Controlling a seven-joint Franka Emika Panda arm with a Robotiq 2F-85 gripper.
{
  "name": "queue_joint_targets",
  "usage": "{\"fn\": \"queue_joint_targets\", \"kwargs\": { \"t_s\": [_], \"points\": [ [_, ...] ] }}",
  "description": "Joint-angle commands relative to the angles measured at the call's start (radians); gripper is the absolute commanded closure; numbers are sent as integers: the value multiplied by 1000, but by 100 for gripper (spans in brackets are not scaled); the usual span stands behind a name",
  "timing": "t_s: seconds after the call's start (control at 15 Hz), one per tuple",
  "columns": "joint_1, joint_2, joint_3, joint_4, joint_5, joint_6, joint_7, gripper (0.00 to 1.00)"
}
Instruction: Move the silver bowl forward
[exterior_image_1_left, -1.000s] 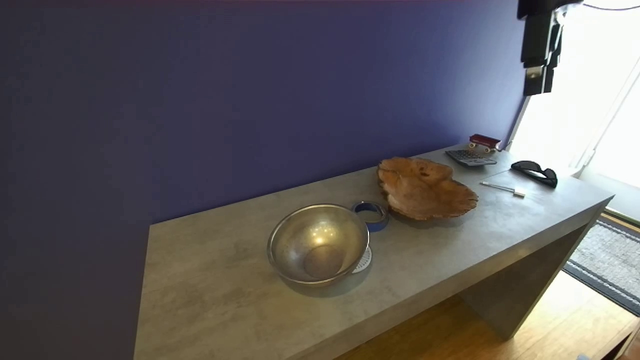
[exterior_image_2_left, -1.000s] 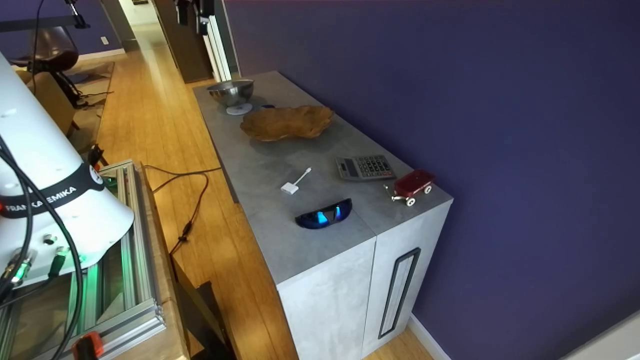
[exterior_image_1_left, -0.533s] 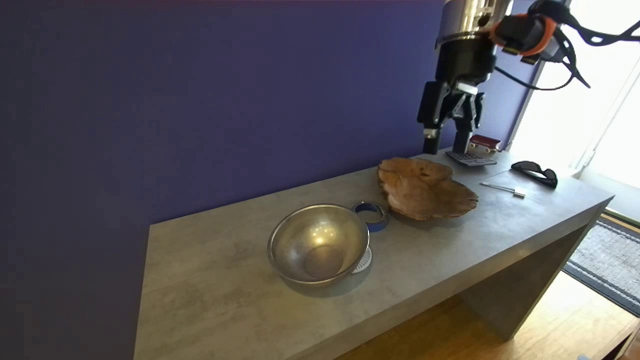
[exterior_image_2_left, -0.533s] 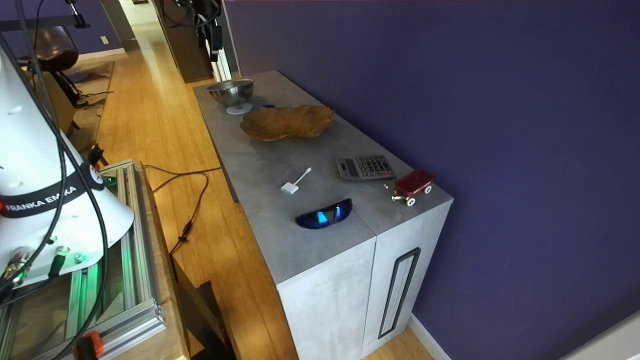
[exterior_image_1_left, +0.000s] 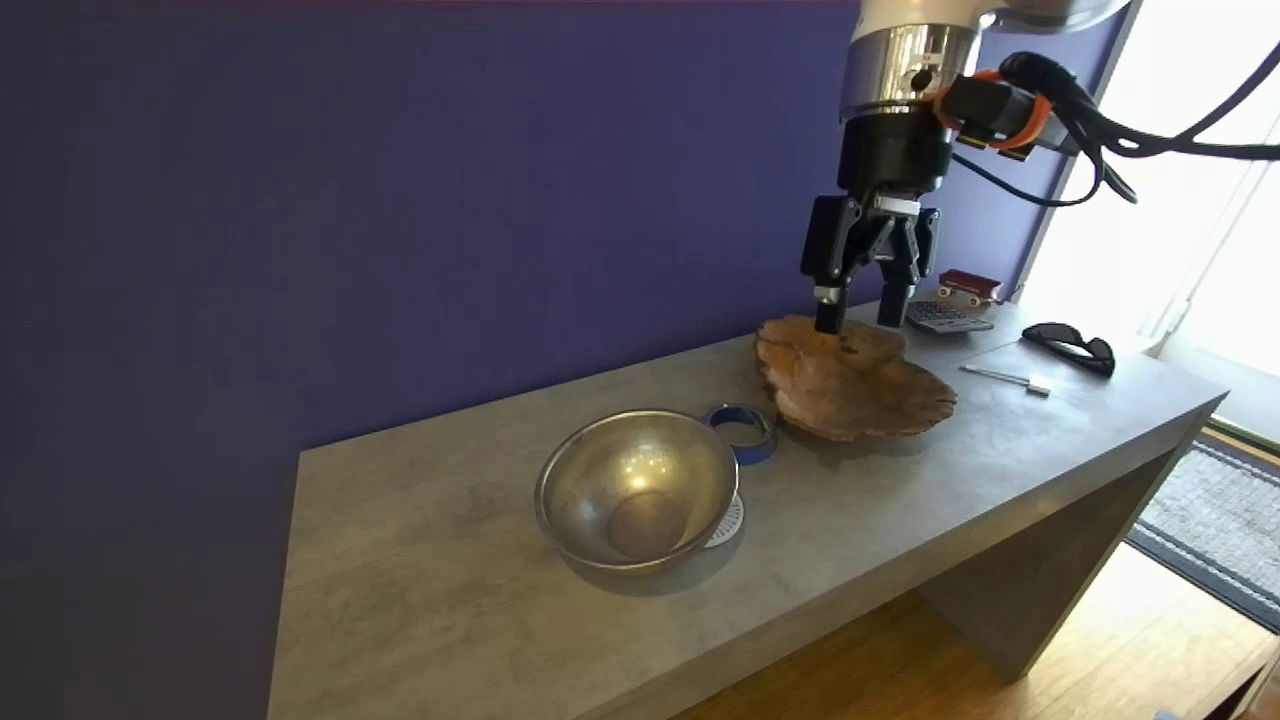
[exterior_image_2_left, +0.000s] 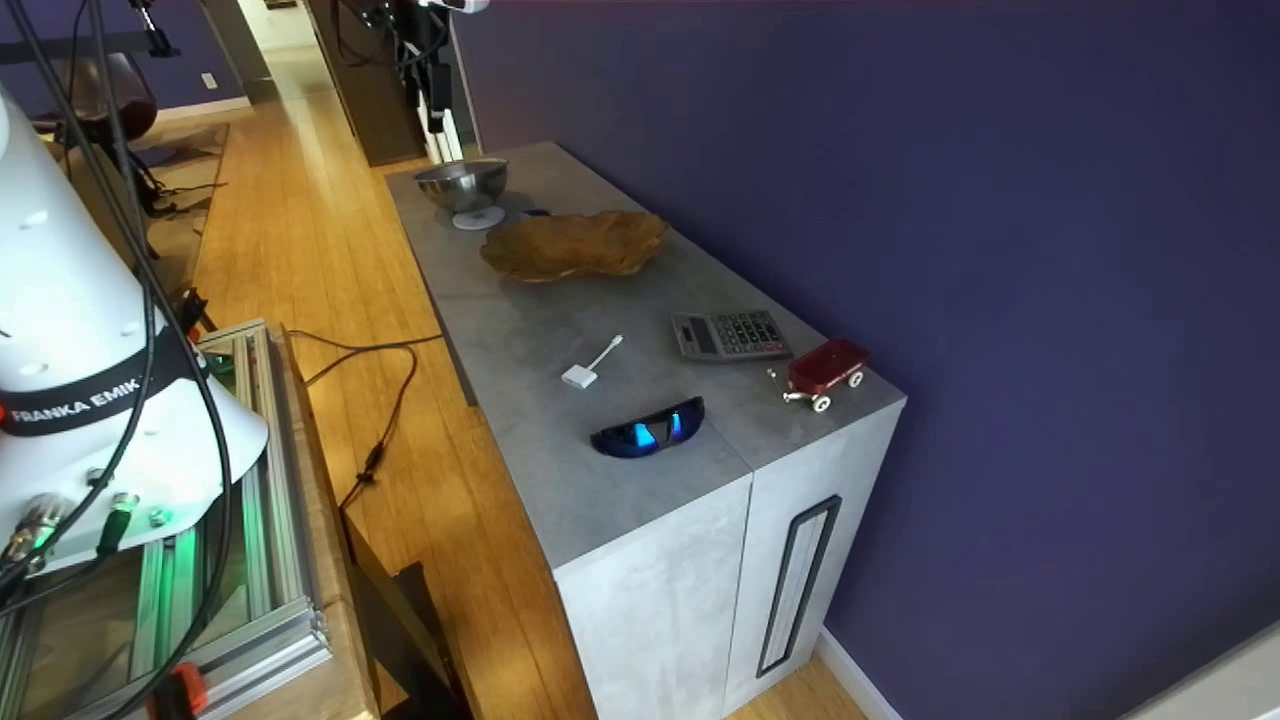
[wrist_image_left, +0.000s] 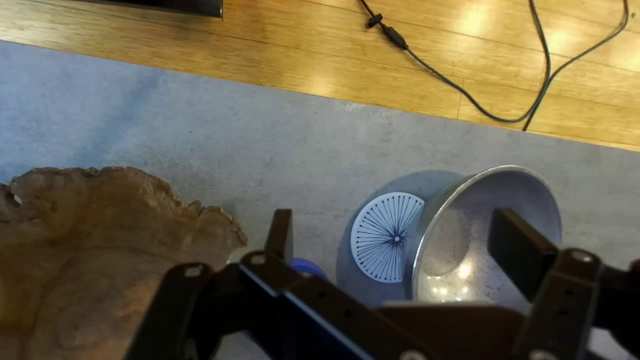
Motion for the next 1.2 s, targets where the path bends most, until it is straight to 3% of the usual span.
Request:
{"fn": "queue_joint_targets", "kwargs": {
  "t_s": [0.0,0.2,0.47,0.8,0.93,1.13],
  "points": [
    [61,87,-6,29,-65,155,106,0],
    [163,179,-55,65,-251,280,277,0],
    [294,296,-154,171,-434,244,473,0],
    [349,426,-212,337,-421,199,520,2],
    [328,478,-198,394,-388,182,476,27],
    [311,523,-188,444,-358,167,452,47]
  ]
}}
